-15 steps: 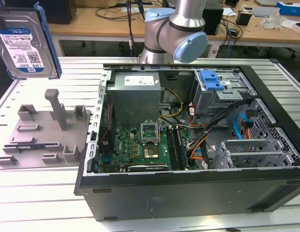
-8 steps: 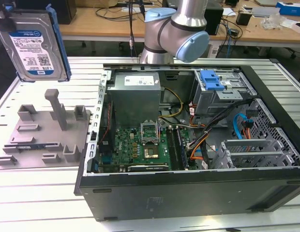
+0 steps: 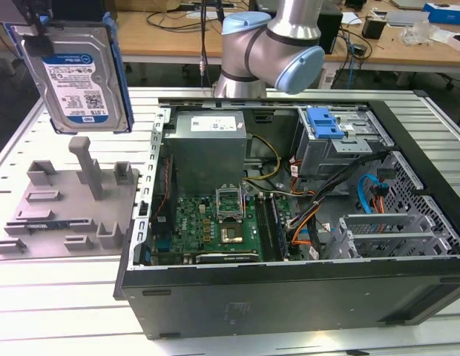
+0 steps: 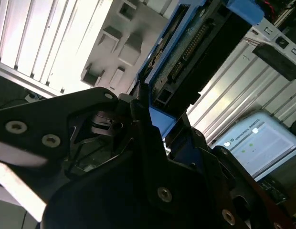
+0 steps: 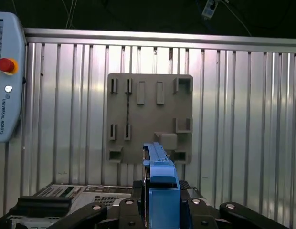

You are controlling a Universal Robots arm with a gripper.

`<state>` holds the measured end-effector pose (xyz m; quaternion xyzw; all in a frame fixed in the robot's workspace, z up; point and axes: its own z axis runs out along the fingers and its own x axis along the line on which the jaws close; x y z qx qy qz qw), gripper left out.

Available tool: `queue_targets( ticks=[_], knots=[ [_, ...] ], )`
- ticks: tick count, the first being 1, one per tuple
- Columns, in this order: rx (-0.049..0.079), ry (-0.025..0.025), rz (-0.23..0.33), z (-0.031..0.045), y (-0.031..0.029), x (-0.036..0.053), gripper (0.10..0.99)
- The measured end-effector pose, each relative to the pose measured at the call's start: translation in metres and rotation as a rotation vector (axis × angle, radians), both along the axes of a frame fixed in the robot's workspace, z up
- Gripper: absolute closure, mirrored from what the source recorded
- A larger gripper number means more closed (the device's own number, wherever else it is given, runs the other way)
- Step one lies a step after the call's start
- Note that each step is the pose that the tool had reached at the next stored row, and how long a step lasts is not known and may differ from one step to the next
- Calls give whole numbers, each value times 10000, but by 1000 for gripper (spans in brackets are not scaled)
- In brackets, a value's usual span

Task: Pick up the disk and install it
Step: 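Pick up the disk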

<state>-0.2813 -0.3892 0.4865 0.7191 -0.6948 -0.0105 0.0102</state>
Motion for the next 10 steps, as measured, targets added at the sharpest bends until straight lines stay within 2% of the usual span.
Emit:
queue_targets(
  ticks=[5, 10],
  knots=[
    [0, 0, 1, 1, -85, 169, 718],
    [0, 0, 0, 4, -186, 417, 718]
  ],
)
